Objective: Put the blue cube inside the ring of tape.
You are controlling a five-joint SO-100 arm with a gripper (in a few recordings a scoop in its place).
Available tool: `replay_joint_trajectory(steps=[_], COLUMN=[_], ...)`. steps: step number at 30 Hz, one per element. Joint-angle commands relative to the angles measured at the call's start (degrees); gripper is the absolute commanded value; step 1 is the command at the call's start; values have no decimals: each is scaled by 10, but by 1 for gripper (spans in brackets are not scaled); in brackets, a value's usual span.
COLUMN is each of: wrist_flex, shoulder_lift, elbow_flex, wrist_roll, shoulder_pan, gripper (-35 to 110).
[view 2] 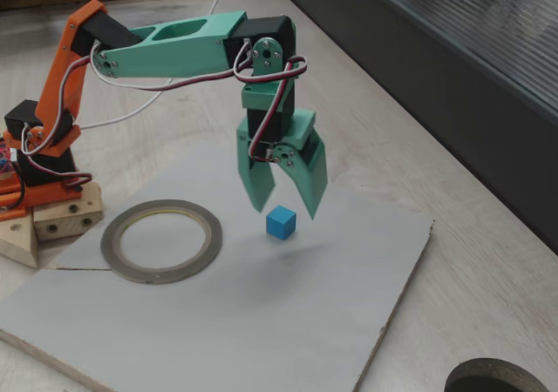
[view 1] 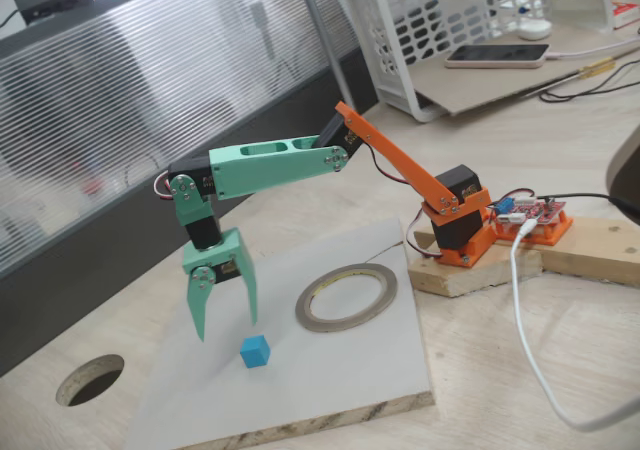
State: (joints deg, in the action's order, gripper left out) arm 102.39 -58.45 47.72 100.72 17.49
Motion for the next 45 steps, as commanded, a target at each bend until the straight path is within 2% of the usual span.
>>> replay_joint_trajectory(steps=[1, 6, 45], wrist_flex=[59, 57, 57], shoulder_lift=[-13, -9, 54], elbow_flex=[0, 0, 0], wrist_roll=[4, 4, 2], shoulder_pan=[6, 6, 2], gripper=[66, 72, 72])
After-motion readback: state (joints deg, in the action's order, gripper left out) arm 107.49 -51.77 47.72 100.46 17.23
